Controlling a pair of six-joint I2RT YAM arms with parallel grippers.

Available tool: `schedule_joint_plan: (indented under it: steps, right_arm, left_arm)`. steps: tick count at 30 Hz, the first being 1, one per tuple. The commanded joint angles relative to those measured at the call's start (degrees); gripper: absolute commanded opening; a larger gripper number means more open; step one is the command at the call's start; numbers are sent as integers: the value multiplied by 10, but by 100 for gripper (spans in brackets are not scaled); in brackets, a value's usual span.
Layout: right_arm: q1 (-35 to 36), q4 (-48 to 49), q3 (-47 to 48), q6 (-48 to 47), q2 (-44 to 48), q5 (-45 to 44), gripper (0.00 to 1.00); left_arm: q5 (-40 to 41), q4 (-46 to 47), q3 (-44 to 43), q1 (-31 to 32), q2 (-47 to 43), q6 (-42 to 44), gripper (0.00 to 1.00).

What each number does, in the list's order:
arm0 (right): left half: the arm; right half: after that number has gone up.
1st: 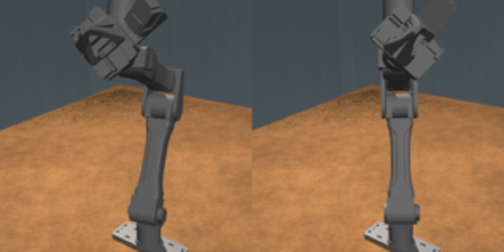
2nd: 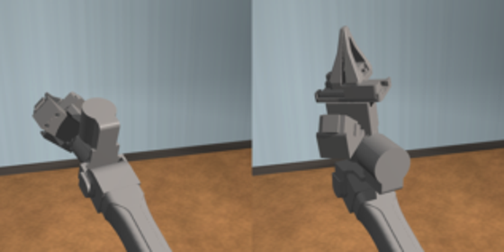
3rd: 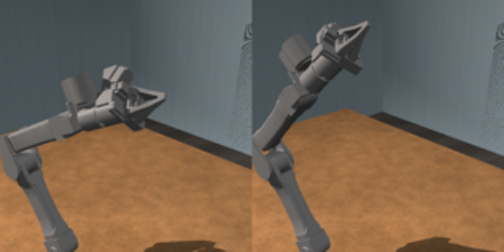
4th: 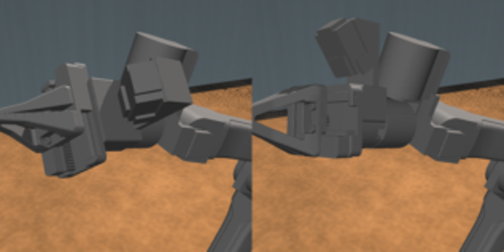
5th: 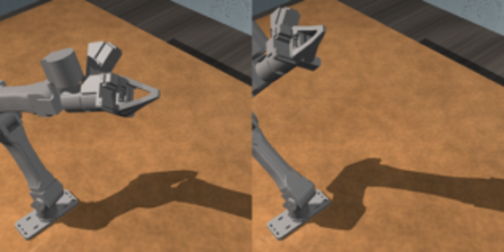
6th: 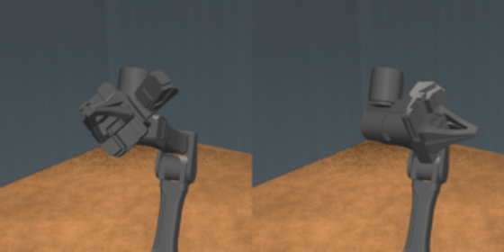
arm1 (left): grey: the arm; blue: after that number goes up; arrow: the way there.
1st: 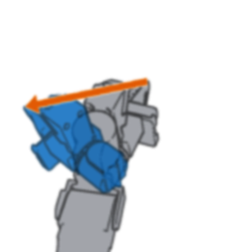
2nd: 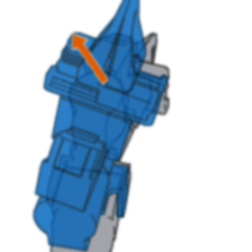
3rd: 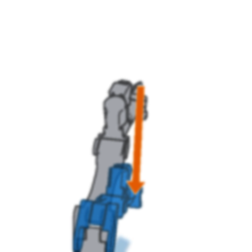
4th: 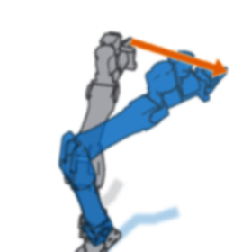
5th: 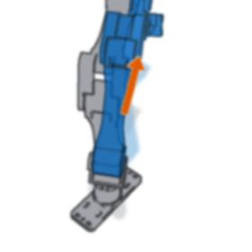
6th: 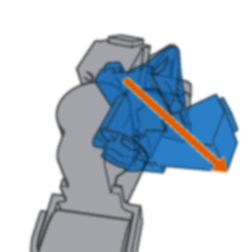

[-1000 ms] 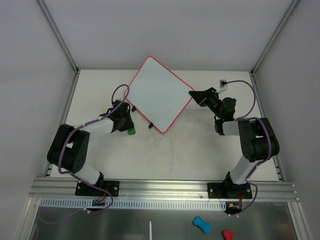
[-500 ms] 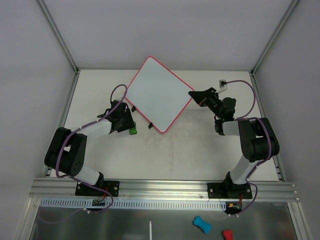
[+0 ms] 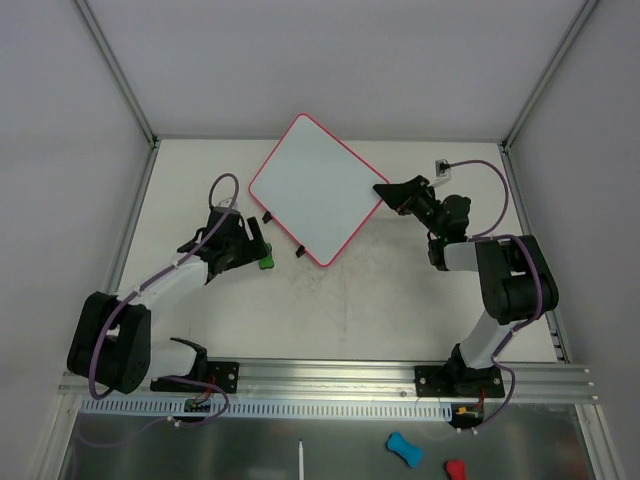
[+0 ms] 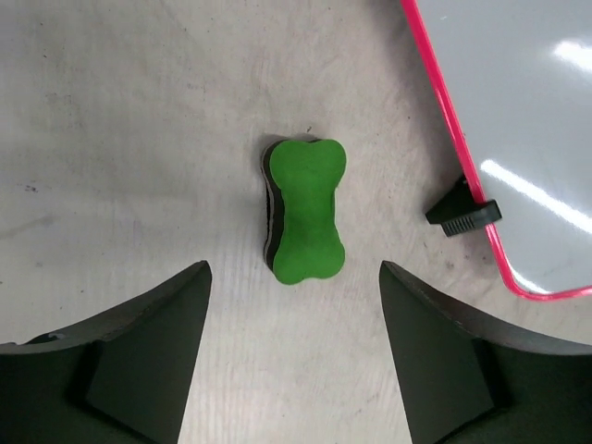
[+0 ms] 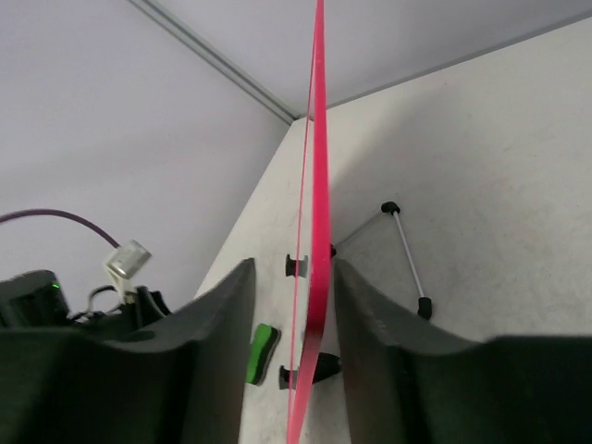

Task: Erase the whiteboard

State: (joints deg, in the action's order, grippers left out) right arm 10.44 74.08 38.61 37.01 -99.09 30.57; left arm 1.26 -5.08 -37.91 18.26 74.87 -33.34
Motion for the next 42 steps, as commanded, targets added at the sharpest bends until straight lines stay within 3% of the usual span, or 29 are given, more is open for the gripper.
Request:
schedule_joint_plan:
  steps: [1,2,4,8,24,29,32,35,36,42]
  right_arm:
    - [10,68,3,-6,4,22,46]
    - [9,69,3,-7,4,23,56]
    - [10,75,2,-7,6,21,84]
    - [8,73,-9,-18,16,13,97]
    - [-17,71,-82,-34,92,-33,99]
    - [-32,49,-135,-37,171,-66,99]
    - [-35,-29,-179,-72,253,-90,99]
    - [-37,-194,-195,-129,338,-134,99]
    - [-36,-314,-188,-148,394,-161,99]
    - [-37,-569,-160,-259,535,-214,99]
  left_arm:
    - [-11,2,23,-6,-79,16,78]
    - [-11,2,28,-6,-94,17,80]
    - [1,4,43,-6,-135,20,98]
    - [16,3,57,-6,-181,28,99]
    - [62,17,122,-6,-281,35,99]
    - [53,19,138,-6,-306,25,99]
    - [51,22,150,-6,-315,25,99]
    - [39,30,158,-5,-322,29,99]
    - [38,31,160,-6,-322,31,99]
    - [36,44,171,-5,-329,39,99]
